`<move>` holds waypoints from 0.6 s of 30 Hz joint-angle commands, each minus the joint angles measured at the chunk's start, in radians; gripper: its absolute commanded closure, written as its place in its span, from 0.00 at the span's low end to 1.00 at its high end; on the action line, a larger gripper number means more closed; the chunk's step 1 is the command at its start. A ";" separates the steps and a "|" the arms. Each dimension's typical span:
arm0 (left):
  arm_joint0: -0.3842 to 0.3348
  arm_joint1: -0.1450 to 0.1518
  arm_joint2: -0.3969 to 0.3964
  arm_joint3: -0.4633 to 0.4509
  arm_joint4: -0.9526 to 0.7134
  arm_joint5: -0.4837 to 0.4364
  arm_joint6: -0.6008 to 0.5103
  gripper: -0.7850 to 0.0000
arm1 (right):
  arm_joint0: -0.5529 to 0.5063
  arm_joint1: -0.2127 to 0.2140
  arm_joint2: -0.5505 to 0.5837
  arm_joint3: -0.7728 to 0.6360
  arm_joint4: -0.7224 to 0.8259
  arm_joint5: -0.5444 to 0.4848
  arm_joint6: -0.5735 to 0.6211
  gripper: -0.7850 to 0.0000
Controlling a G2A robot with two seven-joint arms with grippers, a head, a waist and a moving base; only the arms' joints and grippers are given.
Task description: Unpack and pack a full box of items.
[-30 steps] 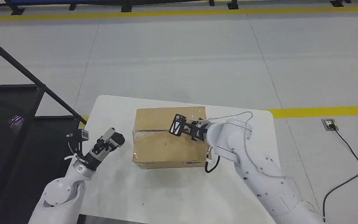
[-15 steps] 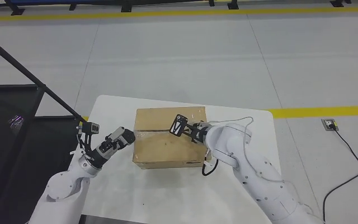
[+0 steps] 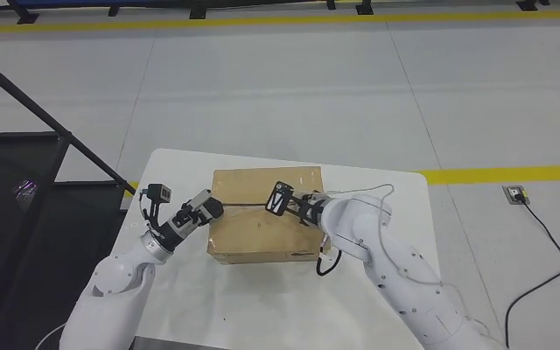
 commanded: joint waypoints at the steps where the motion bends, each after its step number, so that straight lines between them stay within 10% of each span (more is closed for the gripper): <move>1: -0.005 -0.001 0.005 0.008 0.001 -0.002 0.001 0.00 | -0.004 0.001 0.004 -0.004 -0.002 -0.004 -0.001 0.62; 4: -0.010 -0.002 0.010 0.017 -0.003 -0.004 0.001 0.00 | -0.011 0.003 0.012 -0.013 -0.003 -0.007 -0.009 0.50; 7: -0.012 -0.003 0.013 0.022 -0.004 -0.007 0.001 0.00 | -0.024 0.006 0.025 -0.027 -0.007 -0.005 -0.021 0.18; 18: -0.007 -0.003 0.015 0.017 -0.009 -0.013 0.001 0.00 | -0.137 0.034 0.163 -0.132 0.015 0.023 -0.203 0.12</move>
